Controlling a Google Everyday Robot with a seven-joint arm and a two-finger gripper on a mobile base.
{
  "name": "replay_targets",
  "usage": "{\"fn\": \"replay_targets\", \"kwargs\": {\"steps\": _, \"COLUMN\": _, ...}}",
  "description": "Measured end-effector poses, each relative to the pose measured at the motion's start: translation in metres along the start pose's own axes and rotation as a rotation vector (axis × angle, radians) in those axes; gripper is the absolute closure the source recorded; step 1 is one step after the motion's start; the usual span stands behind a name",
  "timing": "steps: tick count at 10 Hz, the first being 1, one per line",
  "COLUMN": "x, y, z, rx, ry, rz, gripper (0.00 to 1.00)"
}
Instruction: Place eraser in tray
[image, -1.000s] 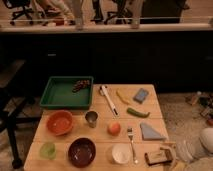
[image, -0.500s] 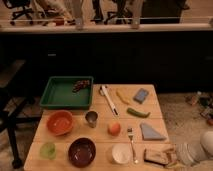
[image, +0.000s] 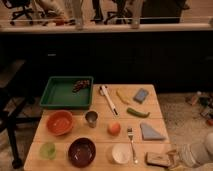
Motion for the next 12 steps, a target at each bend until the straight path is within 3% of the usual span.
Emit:
{"fn": "replay_targets", "kwargs": {"steps": 3, "x": -0.01, "y": -0.01, "z": -0.033, "rx": 0.051, "ry": 0.018, "rz": 0.006, "gripper": 1.0}}
{"fn": "replay_targets", "kwargs": {"steps": 6, "x": -0.026, "y": -0.037, "z": -0.064, "rx": 0.11, "ry": 0.021, "rz": 0.004, "gripper": 1.0}}
{"fn": "replay_targets", "kwargs": {"steps": 7, "x": -0.042, "y": -0.068, "z": -0.078, "rx": 0.142, "ry": 0.022, "rz": -0.005, "gripper": 1.0}}
{"fn": "replay_targets", "kwargs": {"steps": 12, "x": -0.09, "y": -0.115, "z": -0.082, "rx": 0.166, "ry": 0.004, "rz": -0.037, "gripper": 1.0}}
